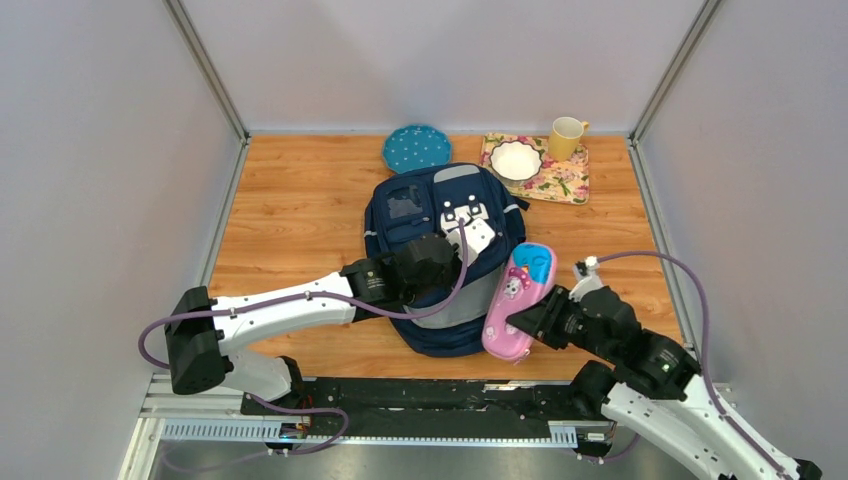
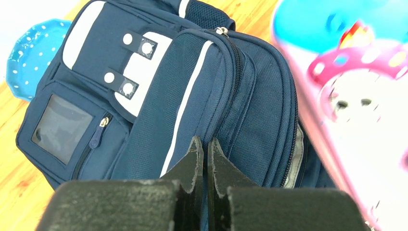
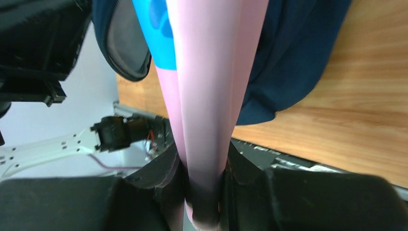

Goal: Pack the student bag
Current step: Place the stationery in the student bag.

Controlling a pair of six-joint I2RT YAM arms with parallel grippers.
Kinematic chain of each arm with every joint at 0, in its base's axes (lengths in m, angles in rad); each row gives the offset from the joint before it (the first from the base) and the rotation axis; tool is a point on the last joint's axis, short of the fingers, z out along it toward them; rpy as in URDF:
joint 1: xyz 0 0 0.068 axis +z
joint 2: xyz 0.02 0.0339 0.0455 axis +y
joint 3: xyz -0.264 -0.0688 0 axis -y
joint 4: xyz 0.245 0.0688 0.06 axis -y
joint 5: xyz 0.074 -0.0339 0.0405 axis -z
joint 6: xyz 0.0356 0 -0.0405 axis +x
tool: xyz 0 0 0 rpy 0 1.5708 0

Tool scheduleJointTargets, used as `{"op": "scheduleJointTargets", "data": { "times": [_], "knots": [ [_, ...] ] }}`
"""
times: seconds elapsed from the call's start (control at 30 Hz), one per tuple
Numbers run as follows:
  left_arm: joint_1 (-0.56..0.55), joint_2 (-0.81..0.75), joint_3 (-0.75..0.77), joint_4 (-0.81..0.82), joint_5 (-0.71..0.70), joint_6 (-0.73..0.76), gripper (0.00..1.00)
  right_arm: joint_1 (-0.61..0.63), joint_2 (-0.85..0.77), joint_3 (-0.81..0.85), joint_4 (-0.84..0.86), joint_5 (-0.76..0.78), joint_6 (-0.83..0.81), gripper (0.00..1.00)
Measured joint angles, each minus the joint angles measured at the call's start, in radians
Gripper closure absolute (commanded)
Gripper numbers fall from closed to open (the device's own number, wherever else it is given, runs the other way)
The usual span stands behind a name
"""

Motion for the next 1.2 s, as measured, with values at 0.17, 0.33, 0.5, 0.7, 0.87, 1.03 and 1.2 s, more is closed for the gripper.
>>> {"op": "scheduleJointTargets", "data": {
  "times": [0.17,0.33,0.5,0.7,0.87,1.03,1.2],
  "knots": [
    [0.001,-0.003,0.000,0.000,-0.010,-0.008,1.00,-0.003,0.075,-0.126,0.192,-0.184,0.089,1.00],
    [0.001,-0.008,0.000,0.000,-0.010,-0.013,1.00,-0.024,0.233,-0.163,0.412,-0.336,0.149,1.00],
    [0.001,-0.012,0.000,0.002,-0.010,-0.014,1.00,-0.093,0.394,-0.163,0.594,-0.437,0.182,1.00],
    [0.006,-0.030,0.000,0.001,-0.005,-0.035,1.00,-0.224,0.626,-0.233,0.929,-0.470,0.272,1.00],
    [0.007,-0.041,0.000,0.001,0.001,-0.048,1.00,-0.233,0.807,-0.225,1.146,-0.419,0.283,0.85],
    [0.008,-0.044,-0.001,0.002,0.001,-0.060,1.00,-0.234,0.976,-0.192,1.325,-0.403,0.292,0.63],
    [0.008,-0.060,-0.014,0.003,-0.005,-0.063,1.00,-0.235,0.952,-0.209,1.306,-0.407,0.257,0.58]
  ]
}}
